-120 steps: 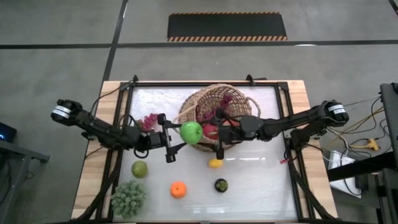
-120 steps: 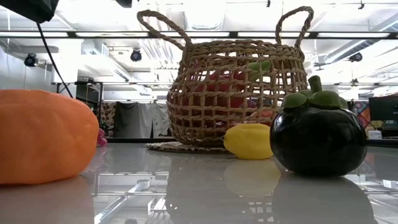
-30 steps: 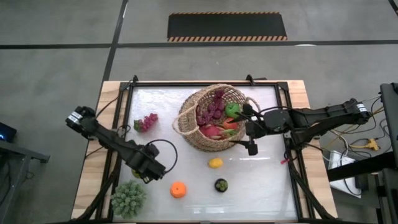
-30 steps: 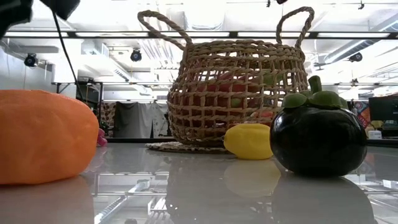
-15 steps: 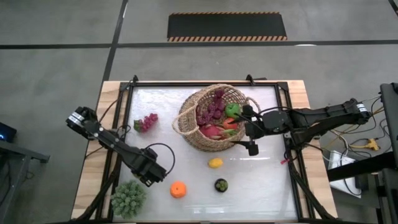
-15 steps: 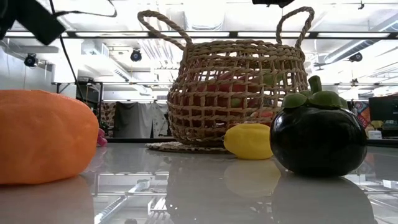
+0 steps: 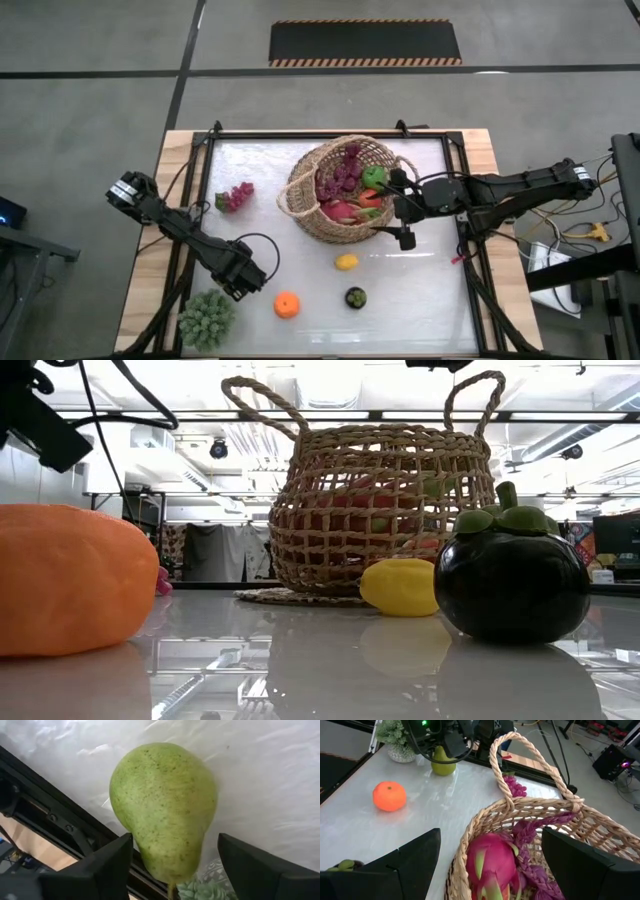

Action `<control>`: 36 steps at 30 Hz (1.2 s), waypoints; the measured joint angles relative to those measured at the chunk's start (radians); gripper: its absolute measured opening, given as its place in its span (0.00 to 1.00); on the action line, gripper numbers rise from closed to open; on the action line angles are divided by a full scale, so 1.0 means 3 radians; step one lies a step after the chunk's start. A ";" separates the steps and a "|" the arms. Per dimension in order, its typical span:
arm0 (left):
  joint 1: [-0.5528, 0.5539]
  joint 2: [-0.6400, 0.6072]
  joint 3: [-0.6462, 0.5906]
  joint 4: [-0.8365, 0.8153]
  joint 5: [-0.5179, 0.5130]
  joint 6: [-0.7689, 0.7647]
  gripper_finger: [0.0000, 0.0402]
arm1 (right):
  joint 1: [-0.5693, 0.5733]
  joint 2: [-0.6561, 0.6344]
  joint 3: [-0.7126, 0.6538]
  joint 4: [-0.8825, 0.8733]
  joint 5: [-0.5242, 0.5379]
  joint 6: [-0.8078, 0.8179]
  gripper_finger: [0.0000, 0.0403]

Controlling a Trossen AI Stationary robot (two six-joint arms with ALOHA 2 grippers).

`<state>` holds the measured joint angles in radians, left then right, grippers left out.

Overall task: Build produce basket
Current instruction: Put the green pear into the brown basket

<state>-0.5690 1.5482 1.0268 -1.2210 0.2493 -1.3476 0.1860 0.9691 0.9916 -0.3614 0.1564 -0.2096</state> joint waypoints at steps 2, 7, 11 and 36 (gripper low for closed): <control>-0.0003 0.0000 -0.0010 0.0006 -0.0001 0.0003 0.64 | 0.0000 0.0000 0.0000 0.0001 0.0001 0.0000 0.81; -0.0003 -0.0003 -0.0012 0.0007 -0.0002 0.0009 0.47 | 0.0000 0.0000 -0.0001 0.0001 0.0001 0.0000 0.81; -0.0003 -0.0003 0.0009 -0.0012 -0.0020 0.0081 0.34 | 0.0000 0.0000 -0.0004 0.0001 0.0001 0.0000 0.81; 0.0473 -0.0102 0.2494 -0.0012 -0.1679 0.2450 0.34 | -0.0001 -0.0479 -0.0539 0.0086 -0.0200 0.0041 0.81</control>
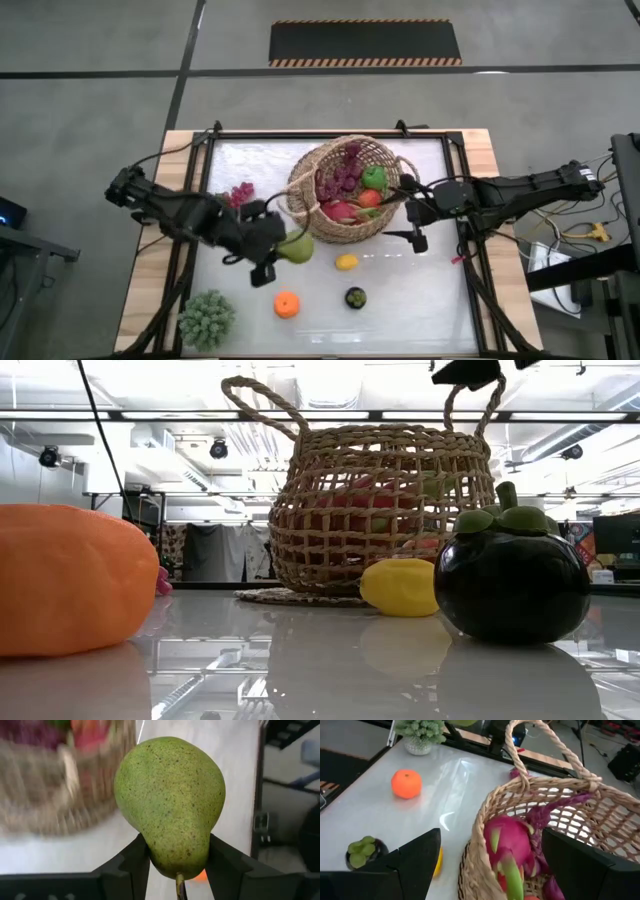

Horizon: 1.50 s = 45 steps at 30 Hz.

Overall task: Build produce basket
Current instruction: Put the green pear into the brown basket

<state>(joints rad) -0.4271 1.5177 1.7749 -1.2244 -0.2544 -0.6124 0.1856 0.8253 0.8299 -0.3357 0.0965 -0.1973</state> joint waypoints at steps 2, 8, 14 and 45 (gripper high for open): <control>0.0139 0.0001 0.0066 0.0168 -0.0003 0.0325 0.34 | 0.0000 -0.0084 -0.0072 0.0015 -0.0001 0.0021 0.81; 0.0619 0.0004 0.0091 0.0771 0.0042 0.1138 0.34 | 0.0000 -0.0396 -0.0223 0.0016 -0.0002 0.0011 0.81; 0.1132 0.0087 0.0014 0.1790 0.0276 0.1846 0.34 | 0.0000 -0.0625 -0.0417 0.0362 -0.0116 -0.0112 0.81; 0.1889 0.1529 0.0363 0.1205 -0.0617 0.1955 0.39 | -0.0001 -0.0797 -0.0654 0.0343 -0.0148 0.0024 0.81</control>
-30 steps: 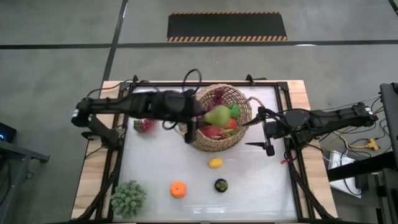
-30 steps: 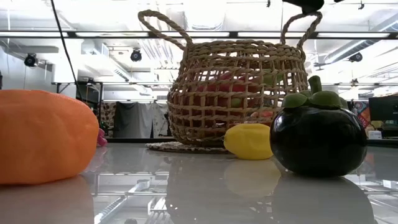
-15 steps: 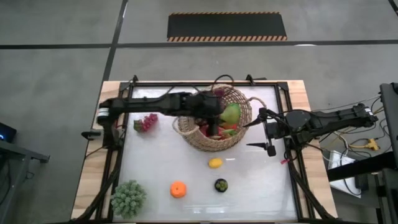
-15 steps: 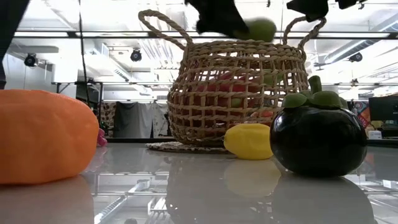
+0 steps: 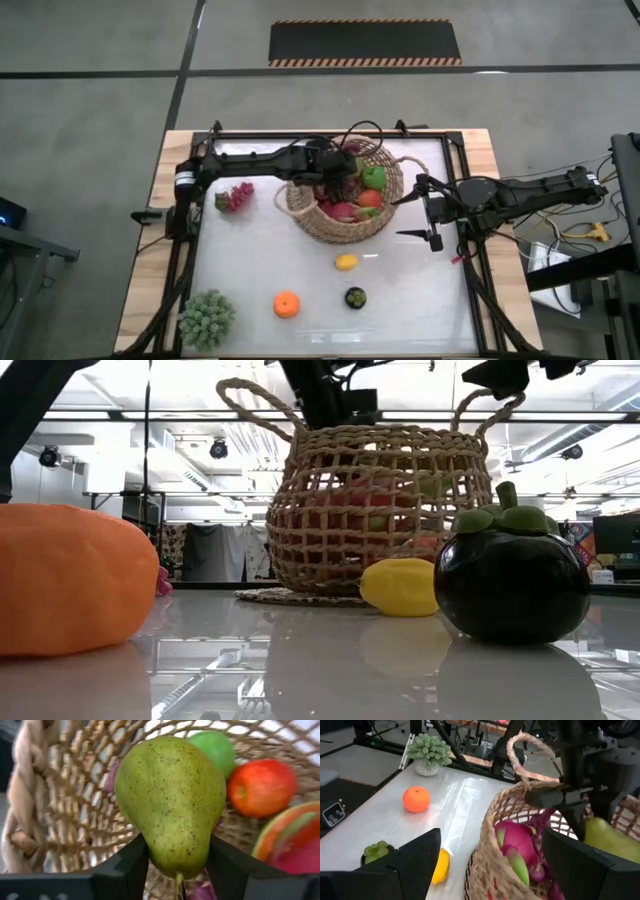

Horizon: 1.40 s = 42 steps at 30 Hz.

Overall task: Build produce basket
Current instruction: Put the green pear into the brown basket, then put the purple mangosteen into the brown basket

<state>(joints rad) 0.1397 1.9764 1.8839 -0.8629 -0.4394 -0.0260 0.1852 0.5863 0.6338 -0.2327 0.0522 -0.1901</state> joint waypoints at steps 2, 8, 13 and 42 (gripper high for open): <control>0.0003 0.0000 -0.0037 -0.0006 -0.0128 -0.0035 0.43 | 0.0000 0.0001 -0.0001 -0.0002 0.0000 0.0028 0.81; 0.0014 0.0002 -0.0042 -0.0001 -0.0164 -0.0067 0.46 | 0.0000 0.0007 -0.0001 0.0015 0.0001 0.0028 0.81; 0.0009 -0.0007 -0.0043 0.0005 -0.0158 -0.0066 0.47 | 0.0000 0.0022 -0.0001 0.0015 0.0001 0.0027 0.81; -0.1571 -0.1786 -0.2064 0.1867 -0.0036 0.0906 0.47 | 0.0220 0.0505 0.0273 0.0234 -0.0305 0.1610 0.81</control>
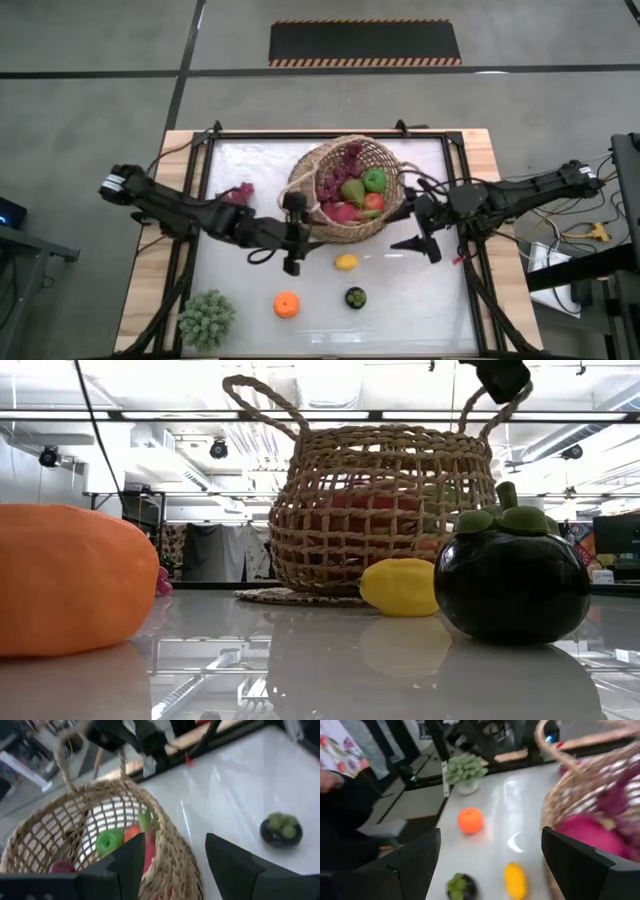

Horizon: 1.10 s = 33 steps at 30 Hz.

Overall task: Build produce basket
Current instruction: Put the purple mangosteen into the brown basket

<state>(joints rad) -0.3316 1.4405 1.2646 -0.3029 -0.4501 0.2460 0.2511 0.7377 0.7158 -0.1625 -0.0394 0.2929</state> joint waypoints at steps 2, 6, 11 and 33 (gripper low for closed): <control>-0.0014 -0.0149 -0.0229 0.0254 0.0012 0.0033 0.47 | 0.0100 0.0119 0.0000 0.0075 -0.0002 0.0135 0.81; -0.0013 -0.0412 -0.0609 0.0708 0.0012 0.0078 0.47 | 0.0269 0.0360 0.0039 0.0282 -0.0007 0.0378 0.81; -0.0014 -0.0671 -0.1062 0.1259 0.0013 0.0078 0.47 | 0.0457 0.0679 0.0276 0.0286 0.0044 0.0594 0.81; -0.0017 -0.0868 -0.1733 0.2031 0.0016 -0.0276 0.47 | 0.1292 0.2185 0.1738 -0.1845 0.0514 0.2014 0.81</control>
<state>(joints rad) -0.3367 1.1801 0.7448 0.3065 -0.4454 0.1631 0.6388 1.3932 1.2373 -0.7158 0.1148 0.8971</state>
